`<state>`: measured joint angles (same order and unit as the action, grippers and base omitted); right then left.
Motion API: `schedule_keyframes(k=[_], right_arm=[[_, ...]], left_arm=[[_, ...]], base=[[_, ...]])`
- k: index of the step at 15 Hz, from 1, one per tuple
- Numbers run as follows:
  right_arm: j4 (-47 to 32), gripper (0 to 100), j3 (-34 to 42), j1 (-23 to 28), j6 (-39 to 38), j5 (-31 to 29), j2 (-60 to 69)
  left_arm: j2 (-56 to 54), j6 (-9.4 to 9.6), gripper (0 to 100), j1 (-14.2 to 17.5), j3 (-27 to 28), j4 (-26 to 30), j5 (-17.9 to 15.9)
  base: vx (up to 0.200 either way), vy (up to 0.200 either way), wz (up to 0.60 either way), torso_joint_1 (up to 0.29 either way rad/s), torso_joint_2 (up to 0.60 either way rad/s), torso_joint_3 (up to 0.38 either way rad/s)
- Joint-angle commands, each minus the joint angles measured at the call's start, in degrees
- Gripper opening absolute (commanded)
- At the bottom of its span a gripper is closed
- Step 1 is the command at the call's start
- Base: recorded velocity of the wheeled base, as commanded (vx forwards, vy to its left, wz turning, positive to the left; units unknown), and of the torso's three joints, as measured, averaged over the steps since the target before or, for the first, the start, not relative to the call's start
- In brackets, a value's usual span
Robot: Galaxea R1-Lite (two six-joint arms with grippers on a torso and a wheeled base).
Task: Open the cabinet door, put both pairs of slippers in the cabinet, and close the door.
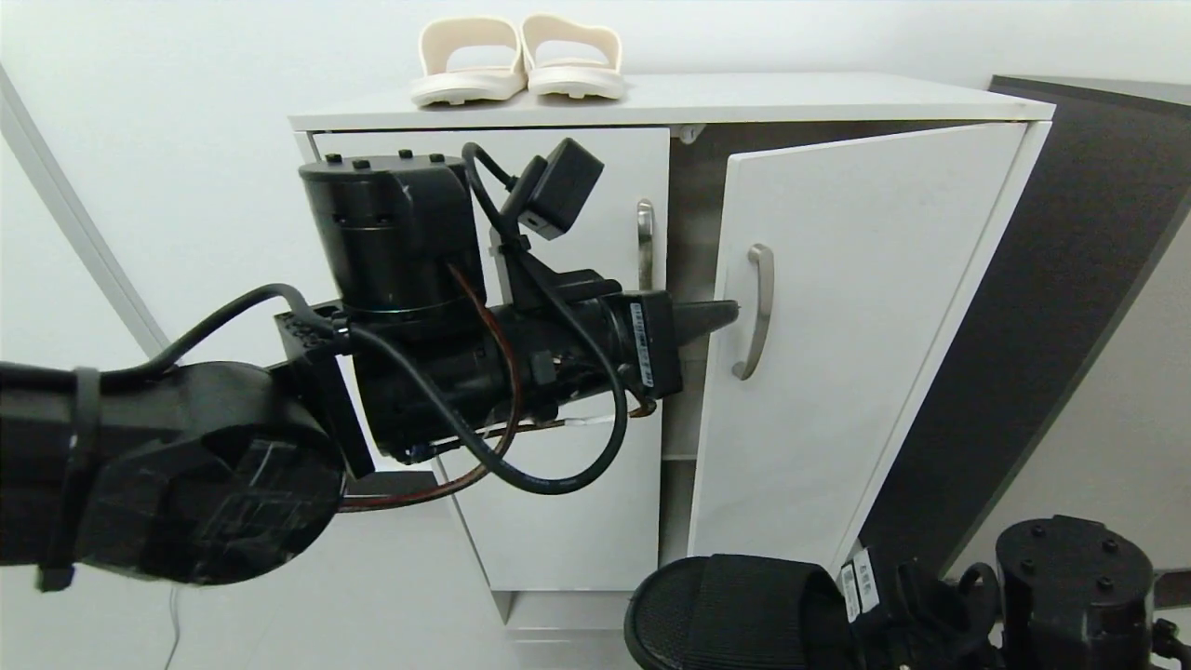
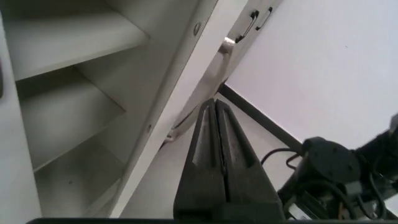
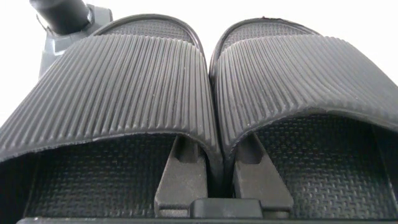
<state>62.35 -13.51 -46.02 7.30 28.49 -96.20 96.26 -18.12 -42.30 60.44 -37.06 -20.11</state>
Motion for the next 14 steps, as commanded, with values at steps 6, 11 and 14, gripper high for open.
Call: schedule_keyframes(k=[6, 11, 14], right_arm=[[-3.3, 0, -0.6, -6.1, 0.3, -8.5, -0.4], [-3.3, 0, 0.1, -6.5, 0.3, -8.9, -0.4], [-3.3, 0, 0.1, -7.1, 0.3, -8.9, -0.4]], left_arm=[[0.6, -0.96, 0, 4.9, -1.1, -1.8, -1.4], [9.0, -6.23, 0, 4.9, 6.2, -4.6, -1.1], [11.5, -6.23, 0, 4.9, 8.5, -4.6, -0.7]], base=[[0.000, 0.000, 0.00, 0.000, 0.00, 0.000], [0.000, 0.000, 0.00, 0.000, 0.00, 0.000], [-0.067, 0.000, 0.00, -0.001, 0.00, 0.001]])
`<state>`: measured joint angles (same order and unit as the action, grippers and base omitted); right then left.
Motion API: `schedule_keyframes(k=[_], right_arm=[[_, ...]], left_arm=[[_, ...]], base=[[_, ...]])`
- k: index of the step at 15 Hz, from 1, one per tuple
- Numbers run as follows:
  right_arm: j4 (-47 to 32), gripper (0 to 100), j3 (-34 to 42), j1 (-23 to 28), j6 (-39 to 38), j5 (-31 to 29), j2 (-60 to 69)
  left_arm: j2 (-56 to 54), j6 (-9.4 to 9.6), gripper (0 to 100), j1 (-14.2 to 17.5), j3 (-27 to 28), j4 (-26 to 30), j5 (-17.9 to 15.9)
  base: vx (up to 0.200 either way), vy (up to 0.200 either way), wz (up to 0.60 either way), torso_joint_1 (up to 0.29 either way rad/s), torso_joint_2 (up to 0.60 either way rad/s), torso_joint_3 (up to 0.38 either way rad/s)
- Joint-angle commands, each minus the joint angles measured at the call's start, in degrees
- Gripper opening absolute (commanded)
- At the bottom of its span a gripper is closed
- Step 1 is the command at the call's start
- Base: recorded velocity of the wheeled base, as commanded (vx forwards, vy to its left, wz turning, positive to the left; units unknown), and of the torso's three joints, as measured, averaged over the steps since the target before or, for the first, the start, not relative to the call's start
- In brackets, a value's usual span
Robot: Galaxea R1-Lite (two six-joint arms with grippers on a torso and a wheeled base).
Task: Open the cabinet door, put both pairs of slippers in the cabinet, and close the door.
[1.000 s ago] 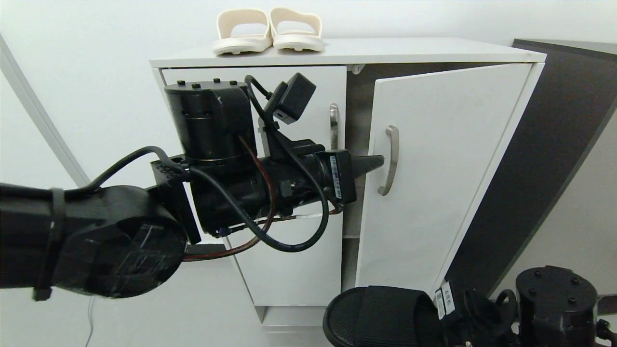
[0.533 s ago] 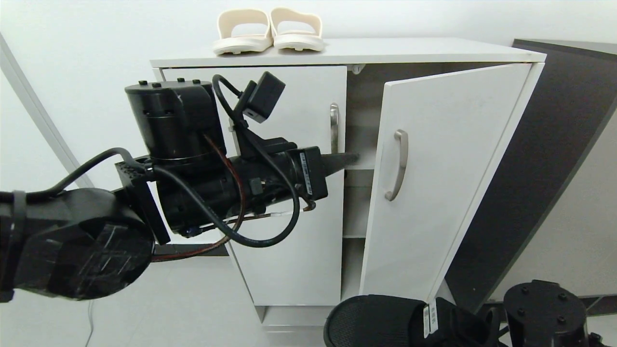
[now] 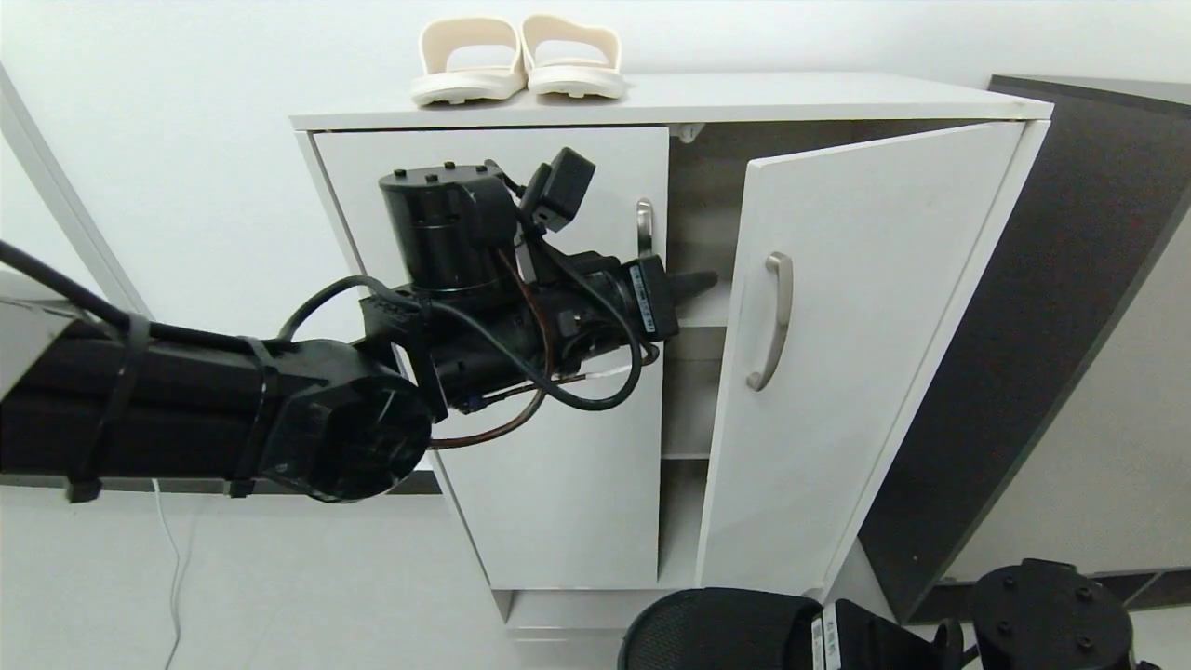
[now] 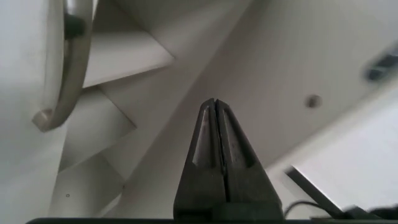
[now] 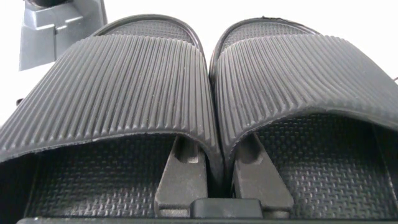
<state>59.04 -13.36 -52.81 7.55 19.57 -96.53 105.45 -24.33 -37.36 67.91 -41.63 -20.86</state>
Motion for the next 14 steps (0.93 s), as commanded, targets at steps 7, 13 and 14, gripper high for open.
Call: schedule_keyframes(k=[7, 13, 14], right_arm=[[0.2, 0, 0.4, -2.0, 0.0, 0.0, -0.8], [0.5, 0, 0.4, -2.1, 0.1, 0.0, -0.6], [0.6, 0, 0.2, -2.1, 0.1, 0.0, -0.6]], left_arm=[[1.6, 0.16, 0, -8.1, -1.0, -4.2, 2.1], [0.2, 0.25, 0, -6.8, -3.5, -8.8, 4.2], [-0.3, 0.25, 0, -6.8, -4.6, -9.7, 4.2]], base=[[-0.200, 0.000, 0.00, 0.001, 0.00, 0.004], [-0.067, 0.000, 0.00, 0.000, 0.00, 0.001], [0.000, 0.000, 0.00, 0.000, 0.00, 0.000]])
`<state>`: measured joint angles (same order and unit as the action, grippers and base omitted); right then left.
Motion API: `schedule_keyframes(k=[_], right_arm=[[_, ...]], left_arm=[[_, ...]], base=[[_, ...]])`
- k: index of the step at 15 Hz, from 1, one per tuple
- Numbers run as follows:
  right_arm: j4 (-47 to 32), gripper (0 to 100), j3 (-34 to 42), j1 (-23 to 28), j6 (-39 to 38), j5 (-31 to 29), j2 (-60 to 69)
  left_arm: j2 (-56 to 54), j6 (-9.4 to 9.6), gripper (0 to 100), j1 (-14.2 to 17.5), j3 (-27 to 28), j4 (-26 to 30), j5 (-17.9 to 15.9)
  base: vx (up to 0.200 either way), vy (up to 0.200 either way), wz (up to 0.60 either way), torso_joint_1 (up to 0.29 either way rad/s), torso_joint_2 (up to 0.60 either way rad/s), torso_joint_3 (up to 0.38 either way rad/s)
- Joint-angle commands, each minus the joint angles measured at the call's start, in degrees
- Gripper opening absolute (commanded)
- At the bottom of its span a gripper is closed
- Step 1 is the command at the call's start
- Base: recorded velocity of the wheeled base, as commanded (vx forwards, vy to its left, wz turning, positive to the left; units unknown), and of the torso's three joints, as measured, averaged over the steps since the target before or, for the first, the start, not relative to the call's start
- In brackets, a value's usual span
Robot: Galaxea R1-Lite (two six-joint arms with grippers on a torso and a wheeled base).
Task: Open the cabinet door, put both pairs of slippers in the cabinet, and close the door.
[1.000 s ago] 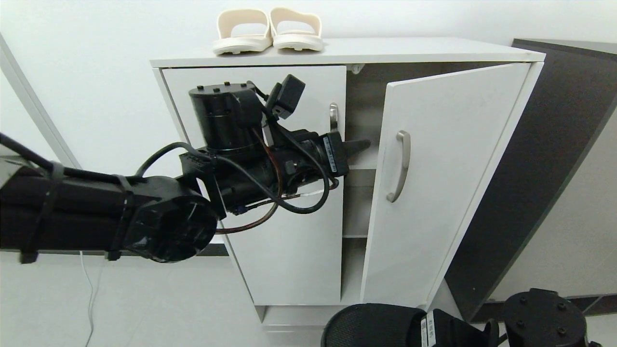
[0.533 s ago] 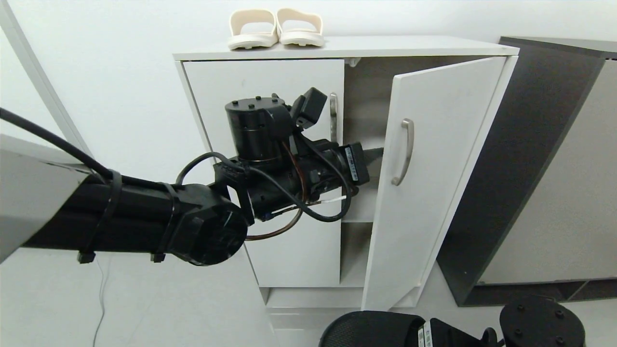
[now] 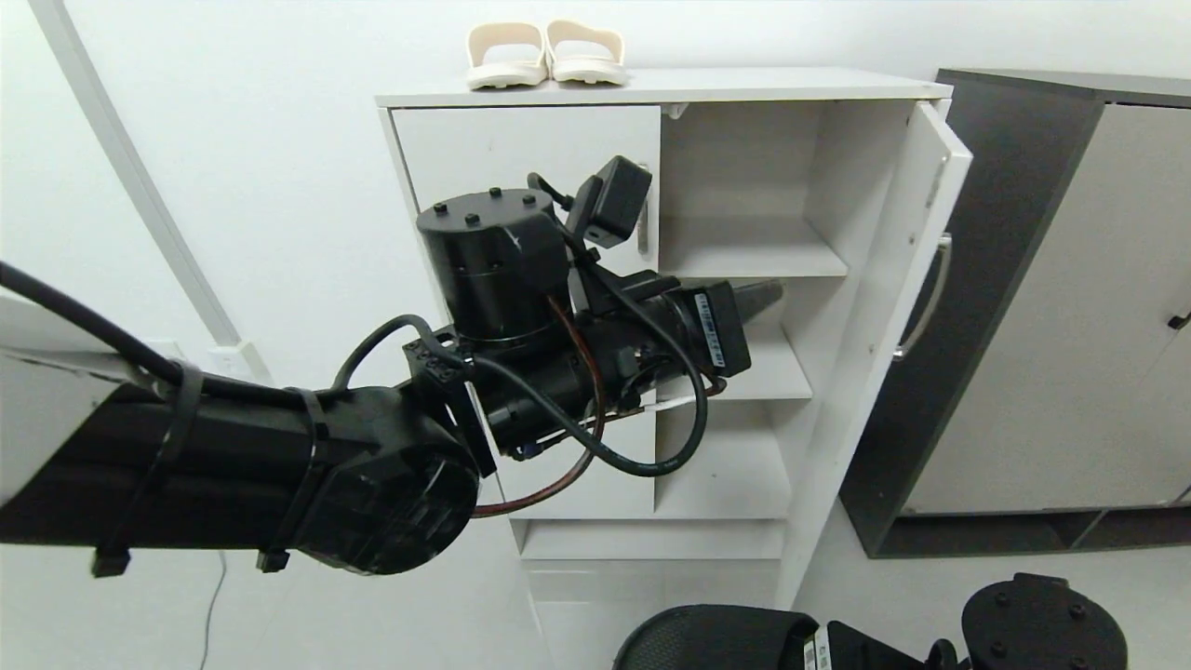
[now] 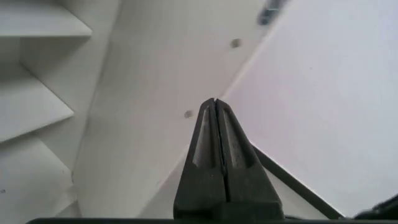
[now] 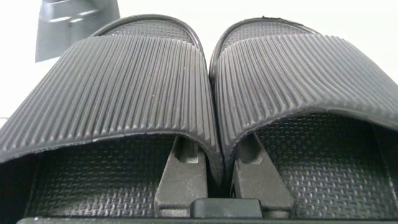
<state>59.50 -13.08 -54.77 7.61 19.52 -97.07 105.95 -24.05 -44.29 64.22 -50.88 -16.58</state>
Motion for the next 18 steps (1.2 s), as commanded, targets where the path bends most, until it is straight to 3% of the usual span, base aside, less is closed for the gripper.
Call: schedule_keyframes(k=[1, 2, 4, 5, 6, 7, 9, 11, 12, 13, 14, 16, 18], right_arm=[[0.0, 0, -0.5, -0.1, 0.0, -0.1, -0.2], [0.0, 0, -1.5, 0.5, -0.3, -0.8, -0.7], [0.0, 0, -4.1, 3.4, -0.8, -7.4, -2.4], [-0.2, 0, -8.1, 4.9, -2.2, -14.8, -5.1], [-0.3, 0, -12.1, 5.3, -4.6, -21.6, -8.7], [0.4, 0, -16.5, 6.6, -5.8, -27.8, -12.8], [0.4, 0, -23.7, 7.8, -7.1, -37.4, -16.7], [0.4, 0, -28.6, 9.5, -9.4, -41.9, -18.9], [0.2, 0, -30.9, 10.2, -9.8, -45.0, -19.7], [-0.3, 0, -32.8, 11.4, -9.5, -48.9, -20.7], [-0.4, 0, -35.1, 12.3, -9.4, -54.1, -21.9], [-0.4, 0, -36.2, 13.4, -9.3, -56.5, -22.1], [-0.4, 0, -36.3, 13.4, -9.2, -56.6, -22.2]], left_arm=[[-1.5, 0.06, 0, 0.3, -1.8, -0.7, 0.0], [-3.2, 0.50, 0, 1.2, -3.5, -0.1, 0.2], [-8.2, 4.80, 0, 4.4, -7.5, 2.0, 0.2], [-13.6, 9.55, 0, 8.5, -9.6, 6.8, 0.9], [-17.7, 13.77, 0, 12.0, -9.7, 12.7, 6.5], [-21.2, 15.88, 0, 14.1, -9.4, 18.4, 14.2], [-28.0, 16.67, 0, 14.9, -10.3, 28.8, 25.9], [-34.6, 16.76, 0, 15.8, -11.3, 37.1, 40.8], [-39.5, 16.85, 0, 16.8, -13.8, 39.2, 44.5], [-45.6, 17.46, 0, 17.2, -17.6, 40.1, 46.1], [-52.4, 18.69, 0, 20.1, -22.2, 40.8, 48.4], [-65.3, 18.87, 0, 32.5, -32.1, 41.6, 48.3], [-79.0, 18.95, 0, 41.5, -43.0, 41.6, 48.1]], base=[[0.000, 0.000, 0.00, 0.000, 0.00, 0.000], [0.000, 0.000, 0.00, 0.000, 0.00, 0.000], [0.000, 0.000, 0.00, 0.000, 0.00, 0.000], [0.000, 0.000, 0.00, 0.000, 0.00, 0.000], [0.000, 0.000, 0.00, 0.000, 0.00, 0.000], [0.000, 0.000, 0.00, 0.000, 0.00, 0.000], [0.000, 0.000, 0.00, 0.000, 0.00, 0.000], [0.000, 0.000, 0.00, 0.000, 0.00, 0.000], [0.000, 0.000, 0.00, 0.000, 0.00, 0.000], [0.000, 0.000, 0.00, 0.000, 0.00, 0.000], [0.000, 0.000, 0.00, 0.000, 0.00, 0.000], [0.000, 0.000, 0.00, 0.000, 0.00, 0.000], [0.000, 0.000, 0.00, 0.000, 0.00, 0.000]])
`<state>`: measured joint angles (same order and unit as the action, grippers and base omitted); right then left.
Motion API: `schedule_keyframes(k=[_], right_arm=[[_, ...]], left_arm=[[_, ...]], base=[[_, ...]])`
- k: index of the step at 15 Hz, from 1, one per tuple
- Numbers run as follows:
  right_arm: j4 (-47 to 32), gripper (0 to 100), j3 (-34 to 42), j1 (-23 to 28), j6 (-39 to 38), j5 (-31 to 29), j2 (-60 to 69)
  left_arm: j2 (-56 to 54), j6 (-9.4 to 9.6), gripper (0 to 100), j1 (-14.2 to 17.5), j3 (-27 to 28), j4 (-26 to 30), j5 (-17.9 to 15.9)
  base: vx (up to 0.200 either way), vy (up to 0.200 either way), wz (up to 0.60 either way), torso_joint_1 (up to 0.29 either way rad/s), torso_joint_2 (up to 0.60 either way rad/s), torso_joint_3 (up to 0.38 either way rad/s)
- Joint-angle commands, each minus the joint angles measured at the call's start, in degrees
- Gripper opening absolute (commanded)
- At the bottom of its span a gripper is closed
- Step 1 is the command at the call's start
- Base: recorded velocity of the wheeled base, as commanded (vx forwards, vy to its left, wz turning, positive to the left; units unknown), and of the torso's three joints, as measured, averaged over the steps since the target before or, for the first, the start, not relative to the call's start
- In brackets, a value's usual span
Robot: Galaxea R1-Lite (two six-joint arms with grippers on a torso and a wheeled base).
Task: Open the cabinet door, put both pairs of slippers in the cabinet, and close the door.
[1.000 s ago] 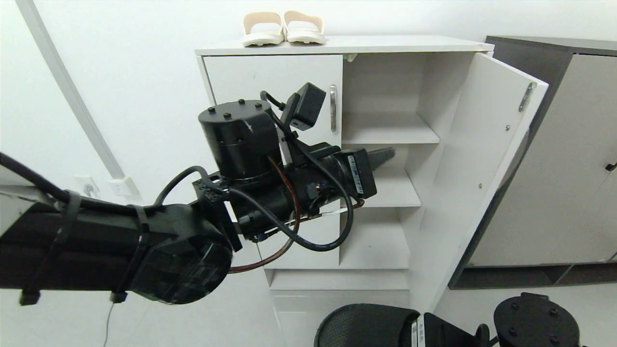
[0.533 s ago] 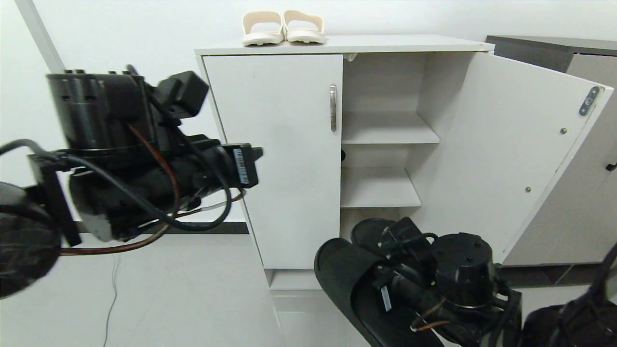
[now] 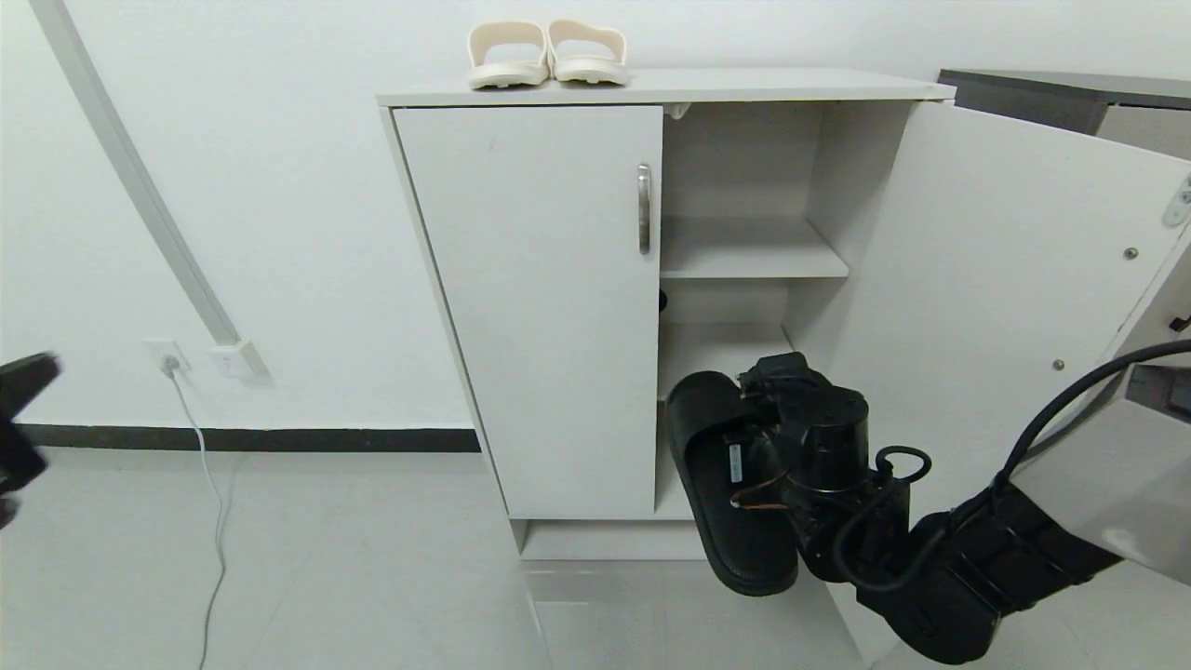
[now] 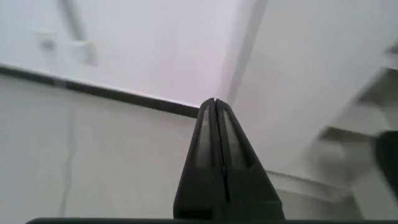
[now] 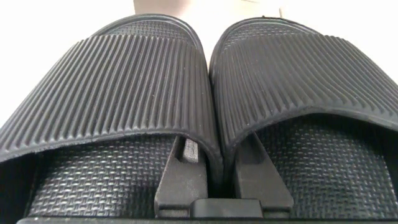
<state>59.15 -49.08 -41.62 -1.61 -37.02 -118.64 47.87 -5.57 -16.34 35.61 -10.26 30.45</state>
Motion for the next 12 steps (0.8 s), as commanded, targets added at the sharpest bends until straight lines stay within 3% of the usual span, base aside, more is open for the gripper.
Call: schedule_keyframes(k=[1, 3, 5, 6, 7, 8, 9, 10, 12], right_arm=[[0.1, 0, -0.1, 0.2, 0.1, 0.0, -0.6], [0.2, 0, 0.5, 0.1, 0.4, 0.3, -0.5], [0.1, 0, 1.2, -0.1, 0.4, 2.0, -0.7], [0.1, 0, 1.6, -0.3, 0.4, 2.6, -0.7], [0.1, 0, 2.2, -0.7, 0.4, 3.4, -0.7], [0.2, 0, 2.8, -1.0, 0.3, 4.6, -0.7], [0.2, 0, 3.2, -1.3, 0.3, 5.2, -0.7], [0.2, 0, 3.2, -1.6, 0.4, 5.3, -0.7], [0.4, 0, 3.6, -2.2, 0.4, 5.1, -0.6]], left_arm=[[-27.7, 1.09, 0, 16.0, -19.7, 1.0, 0.7], [-38.0, 3.99, 0, 17.0, -27.7, 2.8, -2.4], [-43.8, 4.43, 0, 19.3, -32.3, 8.5, -3.0], [-44.9, 4.96, 0, 17.7, -35.3, 7.6, -3.8], [-47.4, 6.80, 0, 15.8, -35.6, 7.8, -9.5], [-47.8, 6.63, 0, 16.2, -35.6, 7.8, -19.2], [-47.8, 5.04, 0, 16.2, -35.6, 8.1, -26.1], [-47.8, 5.40, 0, 16.2, -35.6, 11.1, -30.5], [-47.8, 7.33, 0, 16.2, -35.6, 10.3, -33.3]], base=[[0.000, 0.000, 0.00, 0.000, 0.00, 0.000], [0.000, 0.000, 0.00, 0.000, 0.00, 0.000], [0.000, 0.000, 0.00, 0.000, 0.00, 0.000], [0.000, 0.000, 0.00, 0.000, 0.00, 0.000], [0.000, 0.000, 0.00, 0.000, 0.00, 0.000], [0.000, 0.000, 0.00, 0.000, 0.00, 0.000], [0.000, 0.000, 0.00, 0.000, 0.00, 0.000], [0.000, 0.000, 0.00, 0.000, 0.00, 0.000], [0.000, 0.000, 0.00, 0.000, 0.00, 0.000]])
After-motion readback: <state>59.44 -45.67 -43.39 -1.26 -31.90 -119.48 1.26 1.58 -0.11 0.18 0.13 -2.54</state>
